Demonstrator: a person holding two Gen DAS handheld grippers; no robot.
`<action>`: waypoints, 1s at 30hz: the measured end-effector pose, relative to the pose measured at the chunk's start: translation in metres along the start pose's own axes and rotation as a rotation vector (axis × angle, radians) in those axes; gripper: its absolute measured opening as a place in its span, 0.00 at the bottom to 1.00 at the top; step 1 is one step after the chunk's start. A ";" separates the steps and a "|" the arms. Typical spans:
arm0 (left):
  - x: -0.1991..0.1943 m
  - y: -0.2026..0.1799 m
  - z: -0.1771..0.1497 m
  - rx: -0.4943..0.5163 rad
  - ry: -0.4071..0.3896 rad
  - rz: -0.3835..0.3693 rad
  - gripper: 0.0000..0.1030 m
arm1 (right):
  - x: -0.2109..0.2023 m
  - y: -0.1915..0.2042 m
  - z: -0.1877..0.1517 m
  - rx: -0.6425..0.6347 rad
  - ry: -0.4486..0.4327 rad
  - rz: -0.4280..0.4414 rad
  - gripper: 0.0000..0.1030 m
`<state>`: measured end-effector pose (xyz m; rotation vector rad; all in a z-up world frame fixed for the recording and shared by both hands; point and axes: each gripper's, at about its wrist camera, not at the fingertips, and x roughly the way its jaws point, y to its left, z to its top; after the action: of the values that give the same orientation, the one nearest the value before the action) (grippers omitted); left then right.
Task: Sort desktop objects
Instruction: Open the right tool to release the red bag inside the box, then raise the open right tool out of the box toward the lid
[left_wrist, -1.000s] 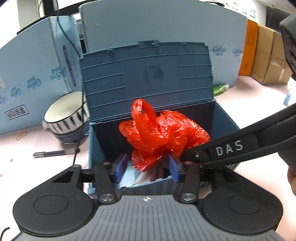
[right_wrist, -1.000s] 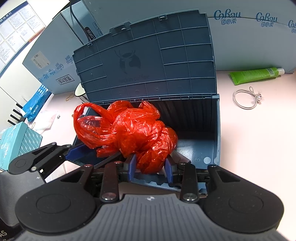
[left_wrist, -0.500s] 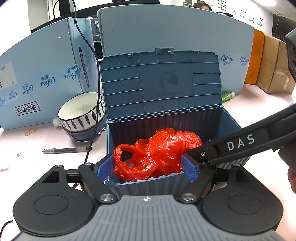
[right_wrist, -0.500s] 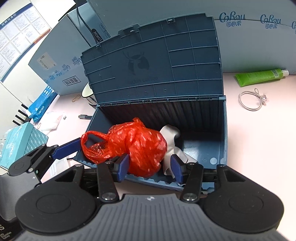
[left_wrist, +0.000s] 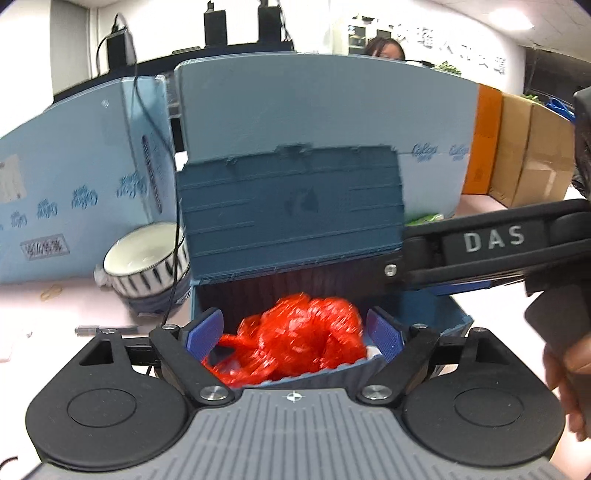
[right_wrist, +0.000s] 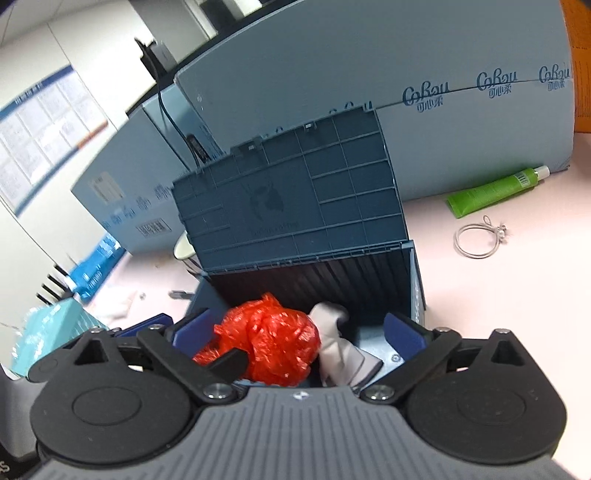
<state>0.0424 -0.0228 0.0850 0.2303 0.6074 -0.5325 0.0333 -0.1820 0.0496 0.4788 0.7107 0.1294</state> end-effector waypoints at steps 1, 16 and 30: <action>0.001 -0.002 0.001 0.006 0.002 0.006 0.88 | 0.000 0.000 0.001 0.001 -0.008 0.002 0.98; 0.015 -0.003 0.010 -0.031 0.080 0.074 0.92 | -0.012 -0.003 0.012 -0.038 -0.057 -0.021 1.00; 0.017 -0.006 0.020 -0.102 0.145 0.114 0.92 | -0.015 -0.012 0.055 0.106 0.116 0.047 1.00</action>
<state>0.0609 -0.0424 0.0905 0.2066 0.7556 -0.3753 0.0575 -0.2179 0.0893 0.5935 0.8234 0.1648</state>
